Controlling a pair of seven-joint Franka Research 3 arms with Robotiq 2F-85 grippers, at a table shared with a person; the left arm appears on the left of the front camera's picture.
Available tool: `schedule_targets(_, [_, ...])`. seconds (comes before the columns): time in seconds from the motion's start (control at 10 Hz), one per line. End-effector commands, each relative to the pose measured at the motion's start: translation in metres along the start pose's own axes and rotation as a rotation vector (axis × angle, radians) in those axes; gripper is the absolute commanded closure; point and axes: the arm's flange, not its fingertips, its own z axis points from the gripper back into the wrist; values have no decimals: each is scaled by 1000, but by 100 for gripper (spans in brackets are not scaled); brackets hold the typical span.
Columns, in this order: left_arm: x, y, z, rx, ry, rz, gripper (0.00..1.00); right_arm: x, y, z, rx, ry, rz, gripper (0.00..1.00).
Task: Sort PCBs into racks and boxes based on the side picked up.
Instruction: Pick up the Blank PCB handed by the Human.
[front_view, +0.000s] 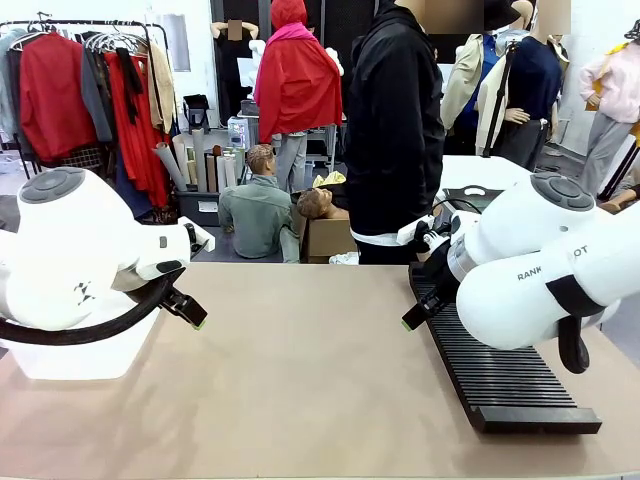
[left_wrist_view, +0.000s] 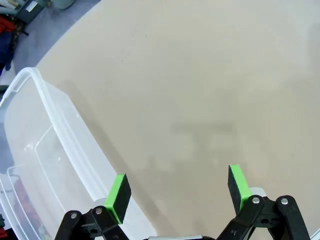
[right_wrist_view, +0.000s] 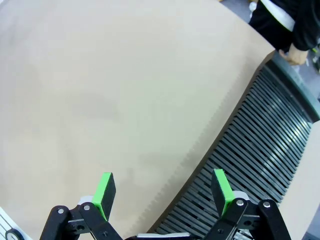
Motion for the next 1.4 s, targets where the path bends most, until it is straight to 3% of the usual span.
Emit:
schedule_targets(0.0, [0,0,0,0,0,0,0,0,0,0,0,0,0,0])
schedule_targets(0.6, [46,43,37,-102,60,63,0,23,-50,44,88,-58,-45,0])
schedule_targets(0.8, [62,79,57,-263,72,110,0,27,-88,68,206,-103,-86,0])
schedule_targets(1.1, [65,127,96,-442,-17,144,0,18,-130,99,367,-180,-144,0])
schedule_targets(1.3, [56,153,120,-491,-43,173,0,3,-162,119,447,-219,-204,0])
